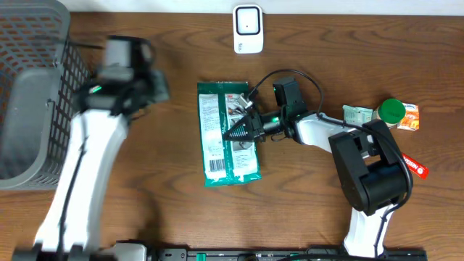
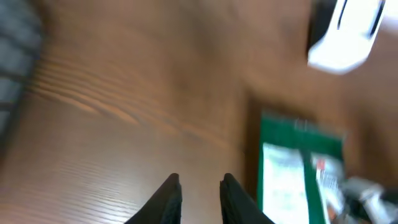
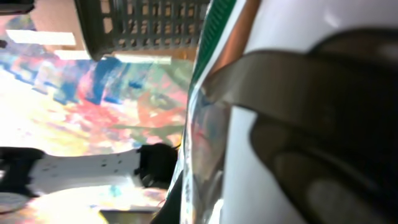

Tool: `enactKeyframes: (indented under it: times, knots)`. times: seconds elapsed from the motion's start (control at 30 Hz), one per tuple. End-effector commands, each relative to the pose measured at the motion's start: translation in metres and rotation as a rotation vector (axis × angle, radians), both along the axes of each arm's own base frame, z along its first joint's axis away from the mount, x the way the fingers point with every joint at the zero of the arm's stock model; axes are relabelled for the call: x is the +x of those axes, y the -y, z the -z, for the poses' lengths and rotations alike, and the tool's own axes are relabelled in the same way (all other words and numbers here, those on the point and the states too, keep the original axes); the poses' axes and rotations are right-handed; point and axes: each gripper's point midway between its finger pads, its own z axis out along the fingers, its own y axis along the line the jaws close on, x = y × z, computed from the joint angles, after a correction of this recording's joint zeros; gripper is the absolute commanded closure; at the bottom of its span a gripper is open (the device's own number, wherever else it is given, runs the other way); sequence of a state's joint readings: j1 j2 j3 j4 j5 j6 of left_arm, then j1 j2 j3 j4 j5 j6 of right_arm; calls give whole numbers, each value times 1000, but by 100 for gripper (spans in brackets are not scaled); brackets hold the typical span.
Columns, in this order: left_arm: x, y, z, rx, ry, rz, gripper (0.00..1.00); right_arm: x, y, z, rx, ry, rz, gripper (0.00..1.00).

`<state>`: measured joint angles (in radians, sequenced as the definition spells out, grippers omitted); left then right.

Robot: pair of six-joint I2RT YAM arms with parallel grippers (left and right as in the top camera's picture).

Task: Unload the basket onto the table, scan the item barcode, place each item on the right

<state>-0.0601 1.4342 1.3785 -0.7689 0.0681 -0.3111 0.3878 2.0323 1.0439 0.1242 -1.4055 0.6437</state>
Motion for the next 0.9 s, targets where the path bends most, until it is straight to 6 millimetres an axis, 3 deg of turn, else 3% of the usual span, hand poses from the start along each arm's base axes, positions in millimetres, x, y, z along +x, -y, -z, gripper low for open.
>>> enactKeyframes:
  times: [0.0, 0.13, 0.27, 0.43, 0.57, 0.73, 0.87]
  knots:
    - [-7, -38, -30, -1, 82, -139, 77, -9, 9, -32, 72, 35, -37, 99]
    - [-18, -78, -49, -7, 141, -261, 77, -17, 19, -44, 9, 48, 4, 99]
    - [-20, -99, -50, -3, 146, -316, 69, -21, 37, -40, -181, 166, 79, 99]
    - [-19, -101, -52, -2, 157, -320, 55, -32, 51, -57, -257, 339, 81, 99]
    - [-17, -102, -54, -1, 169, -321, 55, -35, 51, -73, -238, 387, 91, 99]
    - [-18, -101, -52, -2, 158, -322, 38, -35, 51, -74, -237, 390, 91, 99]
    - [-19, -101, -50, -2, 152, -322, 33, -35, 51, -74, -237, 390, 91, 99]
